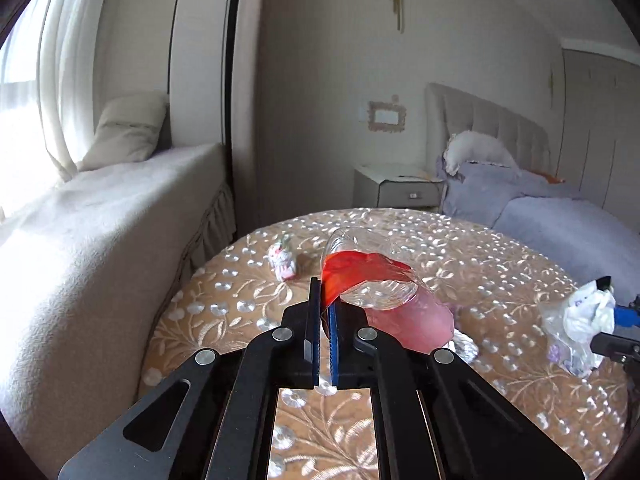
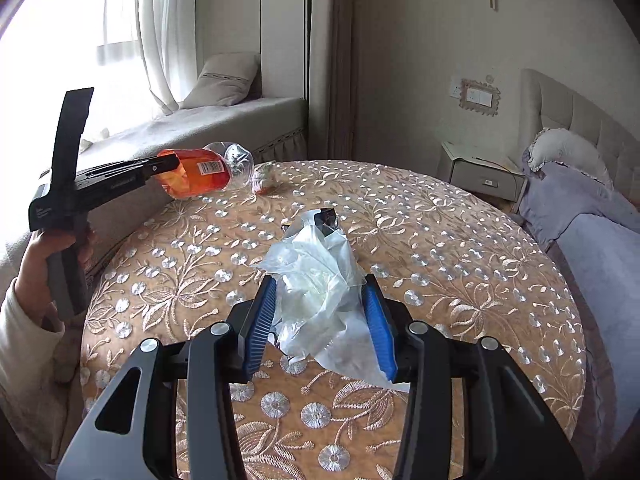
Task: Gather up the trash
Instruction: 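Carry the tissue and red cup to the white bin and open both tools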
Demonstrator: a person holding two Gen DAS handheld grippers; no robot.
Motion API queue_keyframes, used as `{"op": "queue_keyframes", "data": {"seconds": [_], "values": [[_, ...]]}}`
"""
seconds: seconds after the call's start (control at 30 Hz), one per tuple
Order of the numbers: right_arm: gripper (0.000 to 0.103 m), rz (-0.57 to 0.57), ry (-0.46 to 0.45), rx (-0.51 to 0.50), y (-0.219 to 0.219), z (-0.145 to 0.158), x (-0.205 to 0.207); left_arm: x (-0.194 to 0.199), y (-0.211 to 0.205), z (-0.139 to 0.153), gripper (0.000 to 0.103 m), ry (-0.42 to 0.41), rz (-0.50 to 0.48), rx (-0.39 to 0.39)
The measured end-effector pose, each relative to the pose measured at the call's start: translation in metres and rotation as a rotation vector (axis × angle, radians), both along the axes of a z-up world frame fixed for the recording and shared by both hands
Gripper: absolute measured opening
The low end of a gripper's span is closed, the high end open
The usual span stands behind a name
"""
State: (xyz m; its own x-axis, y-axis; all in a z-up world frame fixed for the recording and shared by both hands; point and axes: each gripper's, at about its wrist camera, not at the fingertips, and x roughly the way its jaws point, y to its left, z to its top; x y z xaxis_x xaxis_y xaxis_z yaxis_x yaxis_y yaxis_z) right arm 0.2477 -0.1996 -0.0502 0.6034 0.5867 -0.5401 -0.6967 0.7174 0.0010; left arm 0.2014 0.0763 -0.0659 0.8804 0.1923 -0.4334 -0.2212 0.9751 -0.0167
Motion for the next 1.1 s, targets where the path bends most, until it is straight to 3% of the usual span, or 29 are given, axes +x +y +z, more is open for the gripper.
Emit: {"op": "queue_keyframes", "data": {"seconds": [0.2, 0.5, 0.87, 1.1], "values": [[0.046, -0.058, -0.054, 0.023, -0.034, 0.015, -0.035, -0.035, -0.053, 0.01, 0.003, -0.029, -0.138, -0.011], [0.045, -0.235, -0.092, 0.009, -0.106, 0.018, -0.097, -0.07, -0.139, -0.002, 0.003, -0.011, -0.388, -0.044], [0.045, -0.471, -0.099, 0.001, -0.197, 0.0, -0.168, -0.098, -0.255, -0.036, 0.003, 0.064, -0.683, -0.012], [0.045, -0.583, -0.075, 0.002, -0.239, -0.013, -0.188, -0.103, -0.327, -0.065, 0.003, 0.148, -0.844, 0.0]]}}
